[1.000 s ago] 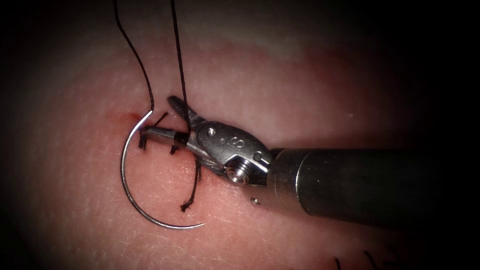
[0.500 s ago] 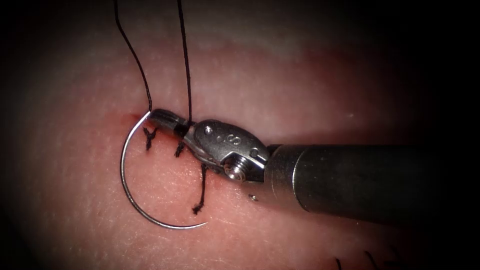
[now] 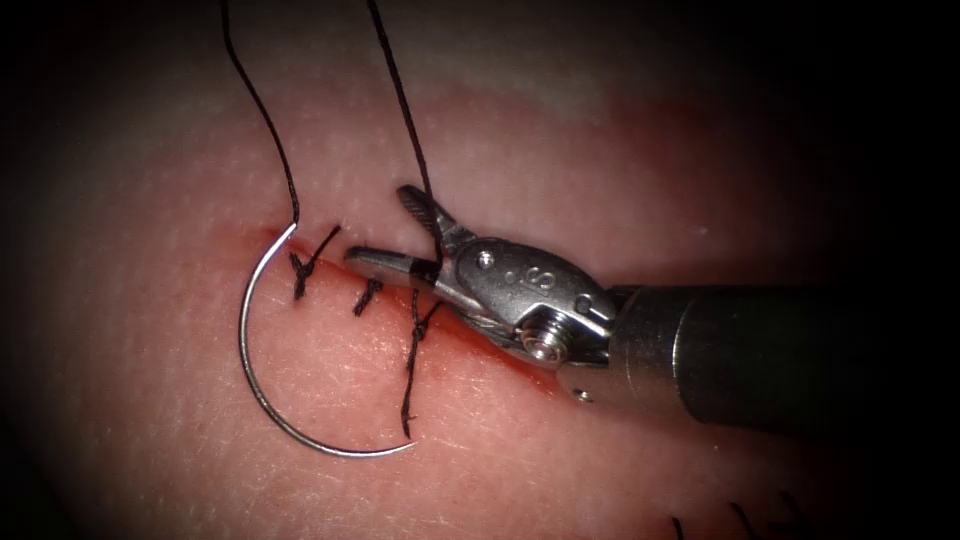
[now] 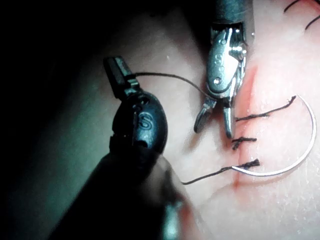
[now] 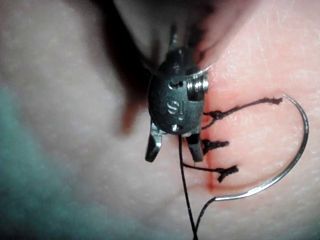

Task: Wound Closure
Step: Cut the suture with the right gripper

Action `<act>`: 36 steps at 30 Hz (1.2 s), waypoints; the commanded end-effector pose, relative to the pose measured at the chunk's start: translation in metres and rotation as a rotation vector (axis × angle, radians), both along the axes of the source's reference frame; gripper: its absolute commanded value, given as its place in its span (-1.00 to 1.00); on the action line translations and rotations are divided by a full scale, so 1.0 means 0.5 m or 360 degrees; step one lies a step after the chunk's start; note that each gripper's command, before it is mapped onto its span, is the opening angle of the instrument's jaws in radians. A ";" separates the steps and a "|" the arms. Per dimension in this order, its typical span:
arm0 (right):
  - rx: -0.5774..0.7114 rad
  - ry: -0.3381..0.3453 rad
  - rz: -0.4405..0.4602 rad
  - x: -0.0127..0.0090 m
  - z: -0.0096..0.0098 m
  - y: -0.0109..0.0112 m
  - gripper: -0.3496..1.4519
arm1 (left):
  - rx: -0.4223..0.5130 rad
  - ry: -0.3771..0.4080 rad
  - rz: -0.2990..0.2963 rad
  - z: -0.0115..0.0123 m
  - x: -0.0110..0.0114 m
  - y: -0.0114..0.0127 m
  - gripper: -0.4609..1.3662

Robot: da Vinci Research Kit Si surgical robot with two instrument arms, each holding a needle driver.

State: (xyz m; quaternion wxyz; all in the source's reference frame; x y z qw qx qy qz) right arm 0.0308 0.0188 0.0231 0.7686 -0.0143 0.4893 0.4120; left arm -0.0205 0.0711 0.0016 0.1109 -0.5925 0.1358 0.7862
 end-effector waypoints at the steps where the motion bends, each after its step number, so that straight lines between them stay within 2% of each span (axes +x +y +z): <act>1: -0.0007 -0.0011 -0.0006 -0.0011 -0.0006 0.0001 0.74 | 0.0002 -0.0003 0.0010 0.0000 0.0001 0.0000 -0.88; 8: -0.0017 -0.0053 -0.0018 -0.0083 -0.0038 -0.0003 0.73 | 0.0003 0.0005 0.0011 0.0000 0.0000 -0.0002 -0.88; 17: -0.0029 -0.0111 0.0014 -0.0133 -0.0048 -0.0008 0.74 | -0.0018 0.0014 0.0000 0.0006 -0.0011 -0.0009 -0.88; 25: -0.0040 -0.0154 0.0052 -0.0182 -0.0063 -0.0017 0.73 | -0.0053 0.0066 0.0016 0.0064 -0.0077 -0.0067 -0.88; 29: -0.0040 -0.0151 0.0047 -0.0195 -0.0070 -0.0022 0.72 | -0.0042 0.0079 -0.0014 0.0099 -0.0110 -0.0088 -0.88; 36: -0.0041 -0.0159 0.0053 -0.0215 -0.0077 -0.0025 0.71 | -0.0012 0.0065 0.0012 0.0148 -0.0210 -0.0114 -0.88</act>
